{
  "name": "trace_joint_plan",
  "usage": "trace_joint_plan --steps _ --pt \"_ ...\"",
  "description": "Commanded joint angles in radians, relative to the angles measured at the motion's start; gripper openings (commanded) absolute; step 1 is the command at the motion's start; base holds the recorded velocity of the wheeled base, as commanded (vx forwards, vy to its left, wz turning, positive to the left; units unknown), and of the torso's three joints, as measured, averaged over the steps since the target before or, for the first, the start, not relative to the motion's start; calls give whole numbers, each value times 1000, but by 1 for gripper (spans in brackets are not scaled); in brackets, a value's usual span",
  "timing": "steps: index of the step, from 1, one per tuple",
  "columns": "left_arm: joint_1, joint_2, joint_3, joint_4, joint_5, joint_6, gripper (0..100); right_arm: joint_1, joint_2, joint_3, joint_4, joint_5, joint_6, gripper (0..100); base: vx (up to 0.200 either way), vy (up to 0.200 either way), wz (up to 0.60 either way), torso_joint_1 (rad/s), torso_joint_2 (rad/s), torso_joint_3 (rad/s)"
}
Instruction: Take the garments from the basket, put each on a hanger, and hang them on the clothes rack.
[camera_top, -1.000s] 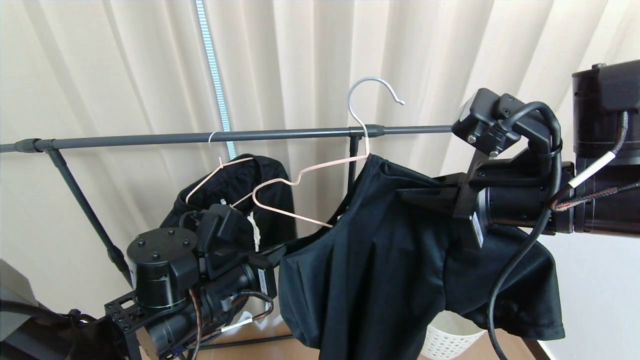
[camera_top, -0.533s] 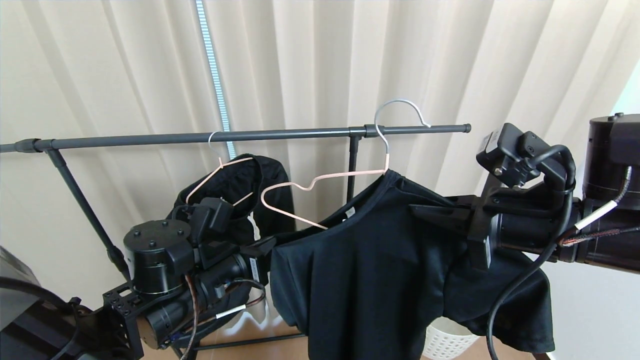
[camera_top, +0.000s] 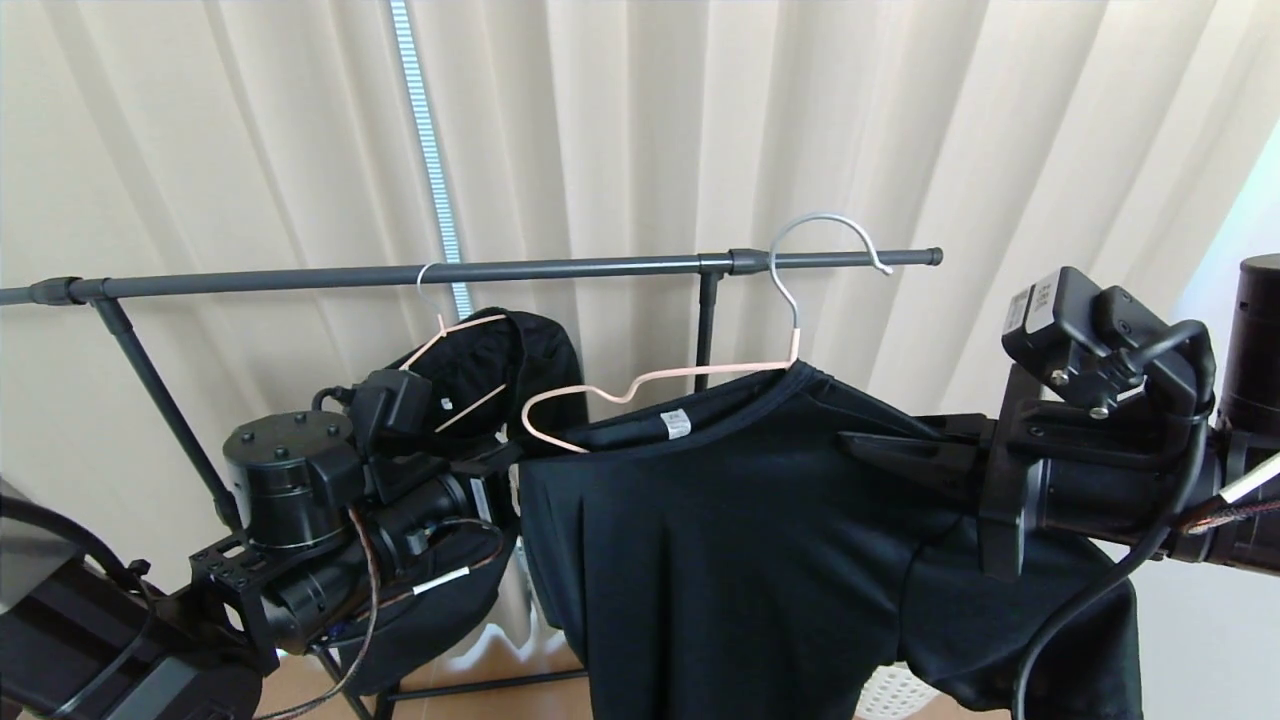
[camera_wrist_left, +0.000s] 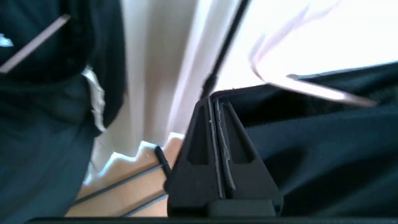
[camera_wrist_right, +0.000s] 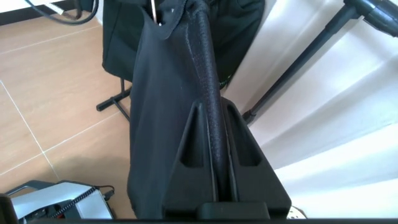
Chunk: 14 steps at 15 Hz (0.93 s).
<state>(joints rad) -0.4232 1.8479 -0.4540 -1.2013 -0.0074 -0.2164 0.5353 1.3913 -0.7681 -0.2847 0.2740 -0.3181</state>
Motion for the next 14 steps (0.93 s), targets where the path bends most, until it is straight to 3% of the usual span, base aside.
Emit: trace_joint_plan --steps 1,8,14 --pt "23 -10 -11 0 1 0 0 5 -31 21 4 1 -1 0 0 0 0 0 0 0" --pt "24 -121 -12 22 1 8 0 54 5 49 5 -4 -9 0 0 0 0 0 0 0" --pt "-71 -239 3 112 3 25 0 75 87 35 -11 -6 -1 0 0 0 0 0 0 0"
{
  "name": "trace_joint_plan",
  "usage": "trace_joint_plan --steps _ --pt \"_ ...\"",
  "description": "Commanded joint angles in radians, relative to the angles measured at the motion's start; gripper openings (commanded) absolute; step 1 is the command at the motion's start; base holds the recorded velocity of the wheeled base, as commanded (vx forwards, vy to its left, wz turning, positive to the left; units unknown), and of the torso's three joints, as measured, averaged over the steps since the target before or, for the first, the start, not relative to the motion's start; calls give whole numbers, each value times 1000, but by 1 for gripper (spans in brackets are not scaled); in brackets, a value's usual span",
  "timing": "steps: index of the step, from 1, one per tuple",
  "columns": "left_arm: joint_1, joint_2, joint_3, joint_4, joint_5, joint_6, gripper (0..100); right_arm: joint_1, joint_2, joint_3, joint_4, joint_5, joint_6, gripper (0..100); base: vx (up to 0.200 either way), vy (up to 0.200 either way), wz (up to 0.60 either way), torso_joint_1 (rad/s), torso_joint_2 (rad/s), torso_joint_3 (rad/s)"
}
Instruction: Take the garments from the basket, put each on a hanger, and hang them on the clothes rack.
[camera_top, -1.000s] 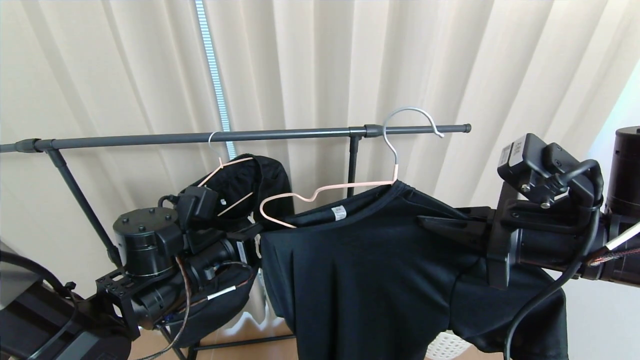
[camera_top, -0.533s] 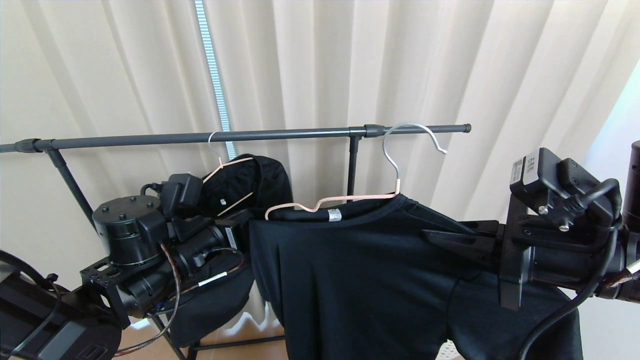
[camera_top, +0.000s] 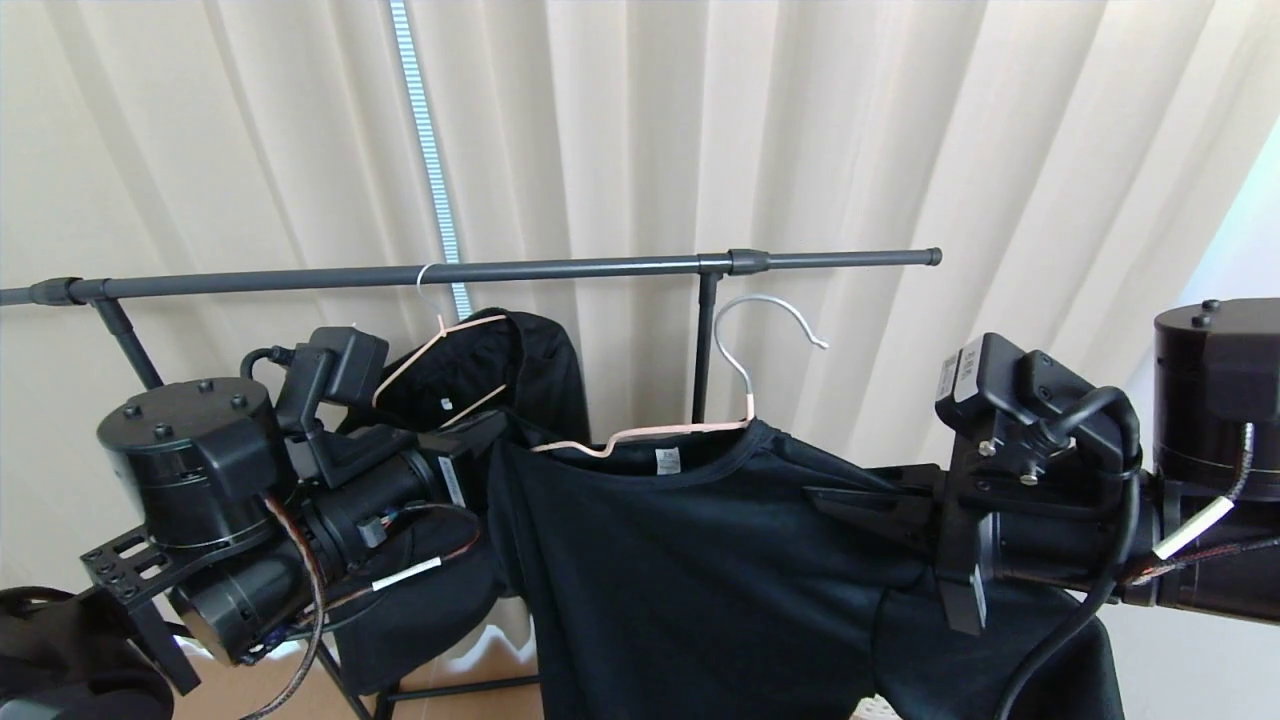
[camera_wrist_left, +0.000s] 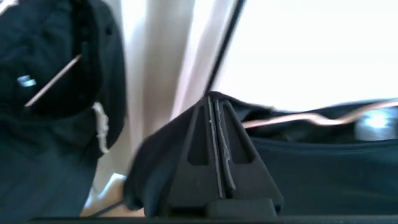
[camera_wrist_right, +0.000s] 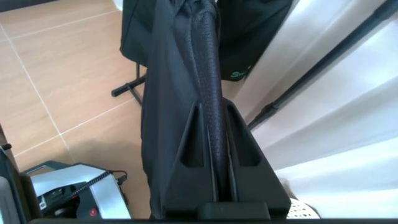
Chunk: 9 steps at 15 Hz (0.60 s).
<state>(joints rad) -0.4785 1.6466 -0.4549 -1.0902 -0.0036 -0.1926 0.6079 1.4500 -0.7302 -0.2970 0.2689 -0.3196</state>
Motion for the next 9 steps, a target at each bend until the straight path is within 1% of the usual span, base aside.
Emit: trace_joint_plan --steps 1,3,5,7,9 --pt "-28 -44 13 1 -1 4 0 3 41 0 -25 0 1 0 0 0 0 0 0 0" --pt "-52 -57 27 1 -1 19 0 20 64 9 -88 -17 30 0 0 0 0 0 0 0" --pt "-69 -56 35 1 2 28 0 38 75 22 -108 -17 60 0 0 0 0 0 0 0" --pt "-66 -56 32 1 4 28 0 39 81 31 -111 -10 60 0 0 0 0 0 0 0" --pt "-74 -57 33 1 4 28 0 72 119 32 -146 -2 73 0 0 0 0 0 0 0"
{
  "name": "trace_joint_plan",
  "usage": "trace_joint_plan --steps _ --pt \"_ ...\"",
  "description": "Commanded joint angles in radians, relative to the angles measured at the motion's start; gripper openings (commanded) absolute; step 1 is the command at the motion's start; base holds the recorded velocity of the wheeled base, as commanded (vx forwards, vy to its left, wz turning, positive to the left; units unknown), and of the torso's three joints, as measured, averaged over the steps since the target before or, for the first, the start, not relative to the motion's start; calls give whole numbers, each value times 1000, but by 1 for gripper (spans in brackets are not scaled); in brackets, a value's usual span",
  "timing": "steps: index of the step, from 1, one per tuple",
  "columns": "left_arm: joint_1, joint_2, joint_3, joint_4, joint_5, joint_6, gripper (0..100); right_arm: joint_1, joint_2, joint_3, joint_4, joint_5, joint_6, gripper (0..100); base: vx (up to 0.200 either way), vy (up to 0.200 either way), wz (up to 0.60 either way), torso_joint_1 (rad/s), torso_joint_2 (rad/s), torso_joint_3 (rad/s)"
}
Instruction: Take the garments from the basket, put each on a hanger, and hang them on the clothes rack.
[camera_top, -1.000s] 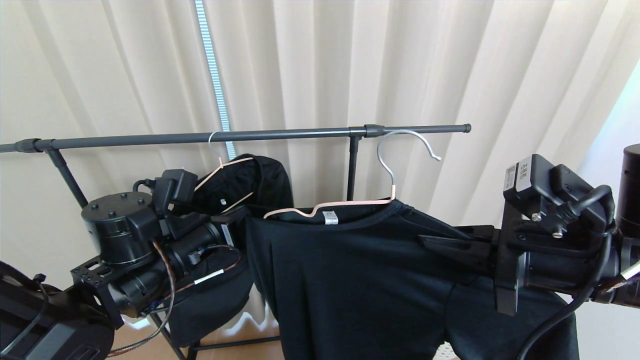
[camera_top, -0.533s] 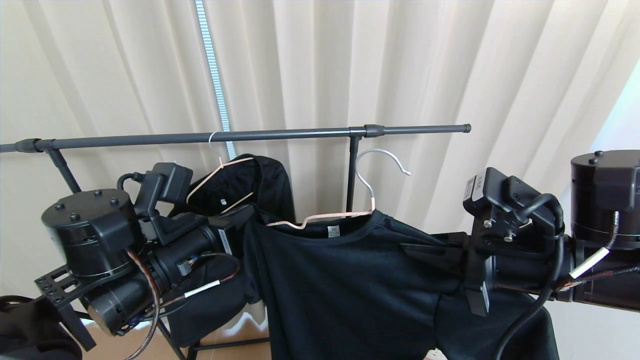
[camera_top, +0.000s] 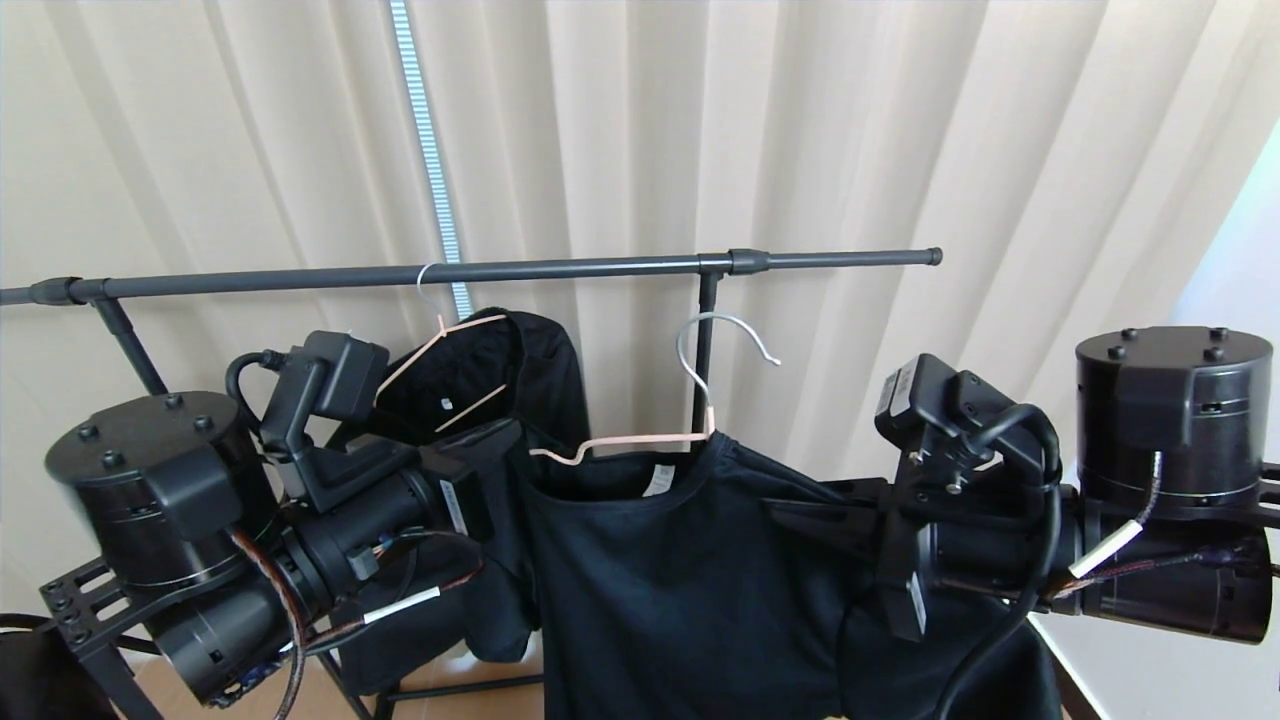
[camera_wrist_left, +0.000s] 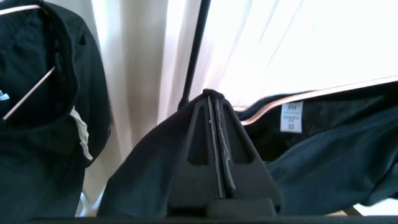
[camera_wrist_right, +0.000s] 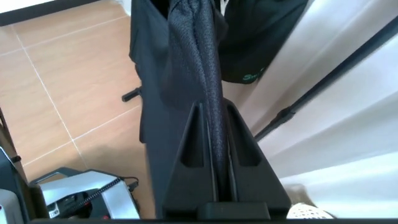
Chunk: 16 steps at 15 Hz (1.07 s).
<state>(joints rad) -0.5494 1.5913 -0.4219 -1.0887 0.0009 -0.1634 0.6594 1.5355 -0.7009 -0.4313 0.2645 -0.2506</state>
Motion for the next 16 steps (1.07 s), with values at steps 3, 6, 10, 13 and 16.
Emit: trace_joint_plan --steps 3,6,10,13,16 --pt "-17 -22 3 0 1 -1 0 68 97 46 -141 2 67 0 0 0 0 0 0 0" --pt "-27 -40 5 1 -1 -1 0 83 160 70 -218 2 70 0 0 0 0 0 0 0" --pt "-109 -71 23 1 1 -1 0 97 236 96 -336 1 73 0 0 0 0 0 0 0" --pt "-169 -86 40 7 2 -1 0 115 278 100 -394 1 114 0 0 0 0 0 0 0" --pt "-205 -113 49 7 2 -1 0 121 318 115 -515 -4 177 0 0 0 0 0 0 0"
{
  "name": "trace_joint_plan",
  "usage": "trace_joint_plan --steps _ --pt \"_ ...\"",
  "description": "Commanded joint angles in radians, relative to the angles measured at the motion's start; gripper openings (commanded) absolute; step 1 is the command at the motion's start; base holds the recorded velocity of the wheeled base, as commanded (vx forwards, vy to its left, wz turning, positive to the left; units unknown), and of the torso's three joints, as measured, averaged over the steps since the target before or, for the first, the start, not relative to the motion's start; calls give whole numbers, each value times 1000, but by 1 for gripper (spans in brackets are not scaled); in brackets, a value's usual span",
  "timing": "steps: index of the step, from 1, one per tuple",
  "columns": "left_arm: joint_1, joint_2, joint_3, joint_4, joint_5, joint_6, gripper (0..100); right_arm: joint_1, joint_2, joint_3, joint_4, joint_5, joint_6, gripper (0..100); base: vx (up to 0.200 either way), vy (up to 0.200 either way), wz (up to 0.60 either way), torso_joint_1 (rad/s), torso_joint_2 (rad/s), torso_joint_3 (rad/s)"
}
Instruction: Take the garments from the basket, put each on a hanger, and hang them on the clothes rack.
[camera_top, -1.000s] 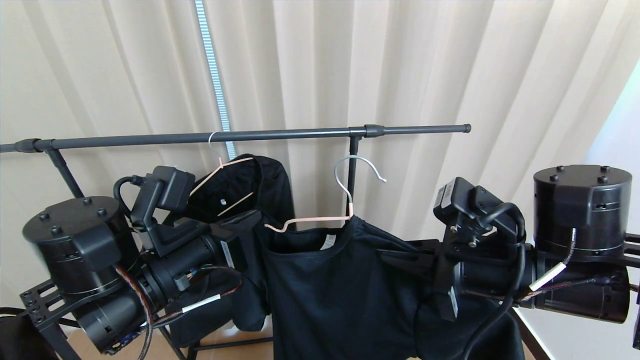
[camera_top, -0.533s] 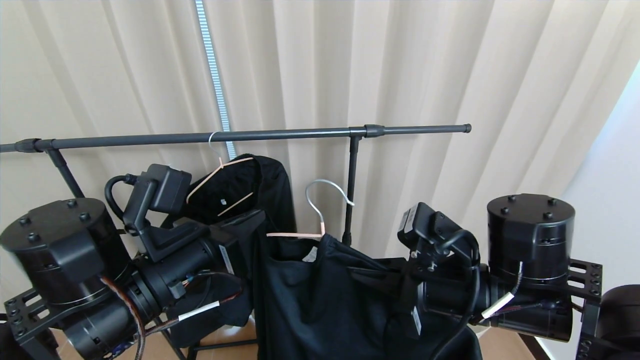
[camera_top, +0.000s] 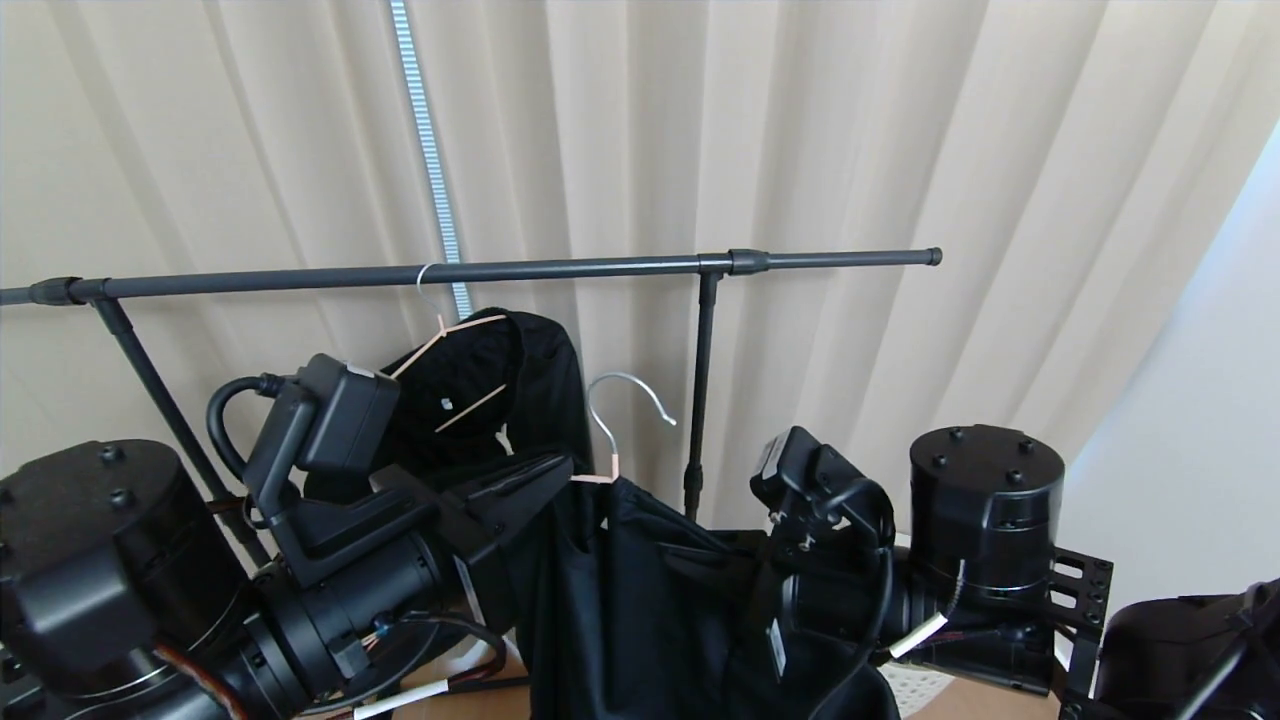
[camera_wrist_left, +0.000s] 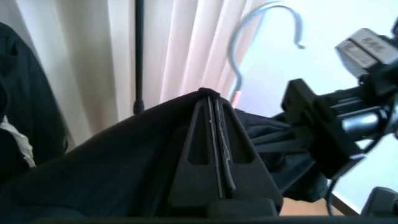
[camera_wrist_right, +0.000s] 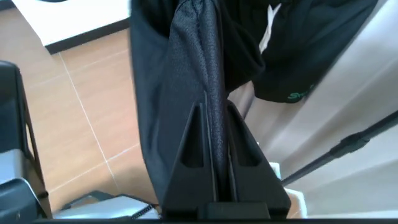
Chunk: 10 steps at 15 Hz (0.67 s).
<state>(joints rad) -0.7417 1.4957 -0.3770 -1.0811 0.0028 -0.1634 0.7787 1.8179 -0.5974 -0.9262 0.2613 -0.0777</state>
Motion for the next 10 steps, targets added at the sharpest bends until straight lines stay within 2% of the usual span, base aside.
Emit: trace_joint_plan --steps 1,5,10 --pt "-19 -22 6 0 0 -1 0 2 46 21 -66 1 4 0 0 0 0 0 0 0" --pt "-22 -17 29 1 -6 10 0 -1 77 53 -243 1 49 0 0 0 0 0 0 0" --pt "-22 -8 56 -3 -9 54 0 -6 67 61 -281 0 52 0 0 0 0 0 0 0"
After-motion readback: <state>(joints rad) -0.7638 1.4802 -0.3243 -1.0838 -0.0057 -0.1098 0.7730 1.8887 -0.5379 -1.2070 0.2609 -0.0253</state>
